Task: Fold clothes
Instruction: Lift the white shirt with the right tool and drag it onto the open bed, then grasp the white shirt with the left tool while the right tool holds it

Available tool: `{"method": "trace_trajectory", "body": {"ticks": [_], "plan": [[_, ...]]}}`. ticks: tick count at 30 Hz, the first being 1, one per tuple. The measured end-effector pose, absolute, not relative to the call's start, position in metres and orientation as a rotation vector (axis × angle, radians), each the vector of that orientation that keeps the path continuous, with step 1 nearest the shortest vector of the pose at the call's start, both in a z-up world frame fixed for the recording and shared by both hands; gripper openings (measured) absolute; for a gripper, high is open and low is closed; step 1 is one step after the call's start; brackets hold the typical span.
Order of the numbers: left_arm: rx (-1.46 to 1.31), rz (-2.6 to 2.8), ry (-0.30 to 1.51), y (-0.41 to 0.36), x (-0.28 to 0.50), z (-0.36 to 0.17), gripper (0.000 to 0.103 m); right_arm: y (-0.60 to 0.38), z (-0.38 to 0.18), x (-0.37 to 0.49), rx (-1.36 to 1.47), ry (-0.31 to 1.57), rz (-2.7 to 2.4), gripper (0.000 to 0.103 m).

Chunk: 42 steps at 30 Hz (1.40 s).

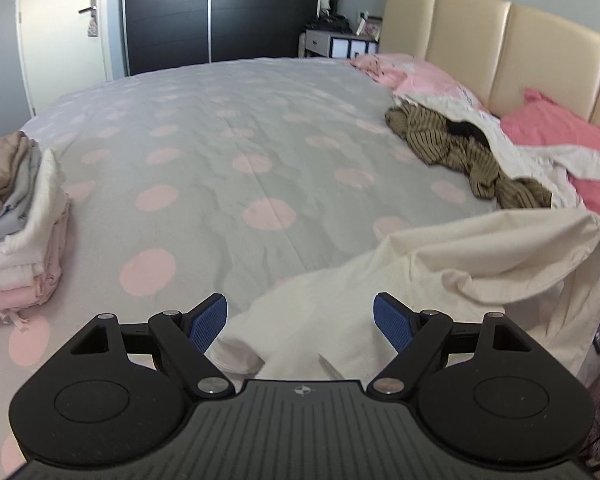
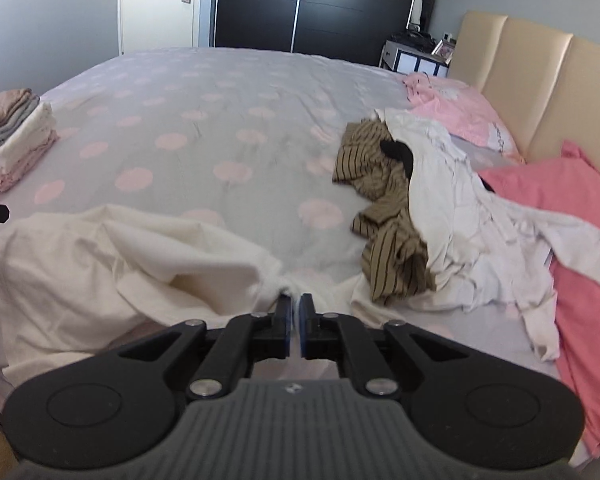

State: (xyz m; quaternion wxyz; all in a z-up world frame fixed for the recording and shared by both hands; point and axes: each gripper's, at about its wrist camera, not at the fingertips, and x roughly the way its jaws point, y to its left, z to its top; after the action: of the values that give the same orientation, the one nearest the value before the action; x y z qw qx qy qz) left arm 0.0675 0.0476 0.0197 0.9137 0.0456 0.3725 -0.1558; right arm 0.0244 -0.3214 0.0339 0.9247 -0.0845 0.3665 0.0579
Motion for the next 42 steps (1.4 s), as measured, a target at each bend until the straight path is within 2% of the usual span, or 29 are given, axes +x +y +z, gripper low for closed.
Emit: {"method": "trace_trajectory", "body": {"ticks": [5,8,11,15,20,22,24,26,37,38,39,40,41,42], "plan": [[0.112,-0.342,0.816,0.038,0.07,0.006,0.081,-0.301,0.007,0.011,-0.157,0.782,0.125,0.02],[0.116,-0.358,0.844,0.032,0.071,-0.002,0.081,-0.284,-0.011,0.005,-0.165,0.818,0.135,0.037],[0.129,-0.365,0.835,0.028,0.07,-0.003,0.081,-0.265,-0.019,-0.002,-0.206,0.828,0.16,0.043],[0.123,-0.348,0.79,0.031,0.074,0.007,0.081,-0.251,-0.009,-0.006,-0.233,0.825,0.191,0.054],[0.049,-0.309,0.771,0.047,0.089,0.02,0.081,-0.245,0.018,-0.005,-0.269,0.783,0.165,0.06],[0.031,-0.298,0.789,0.054,0.098,0.019,0.081,-0.245,0.027,0.0,-0.292,0.752,0.156,0.067],[0.01,-0.301,0.836,0.06,0.108,0.012,0.081,-0.242,0.03,0.01,-0.327,0.718,0.156,0.08],[-0.031,-0.302,0.894,0.065,0.117,0.0,0.081,-0.239,0.026,0.025,-0.346,0.71,0.16,0.084],[-0.12,-0.333,1.036,0.06,0.129,-0.044,0.082,-0.256,-0.062,0.092,-0.196,0.957,0.16,0.084],[-0.121,-0.338,1.044,0.057,0.129,-0.046,0.081,-0.259,-0.069,0.095,-0.165,0.983,0.168,0.081],[-0.12,-0.345,1.05,0.055,0.129,-0.048,0.081,-0.262,-0.076,0.097,-0.134,1.009,0.174,0.072],[-0.117,-0.356,1.052,0.052,0.129,-0.049,0.08,-0.263,-0.081,0.099,-0.115,1.026,0.175,0.069],[-0.111,-0.367,1.053,0.05,0.129,-0.049,0.073,-0.262,-0.082,0.098,-0.123,1.024,0.176,0.065],[-0.107,-0.377,1.051,0.048,0.128,-0.048,0.068,-0.259,-0.082,0.096,-0.146,1.013,0.181,0.05]]}}
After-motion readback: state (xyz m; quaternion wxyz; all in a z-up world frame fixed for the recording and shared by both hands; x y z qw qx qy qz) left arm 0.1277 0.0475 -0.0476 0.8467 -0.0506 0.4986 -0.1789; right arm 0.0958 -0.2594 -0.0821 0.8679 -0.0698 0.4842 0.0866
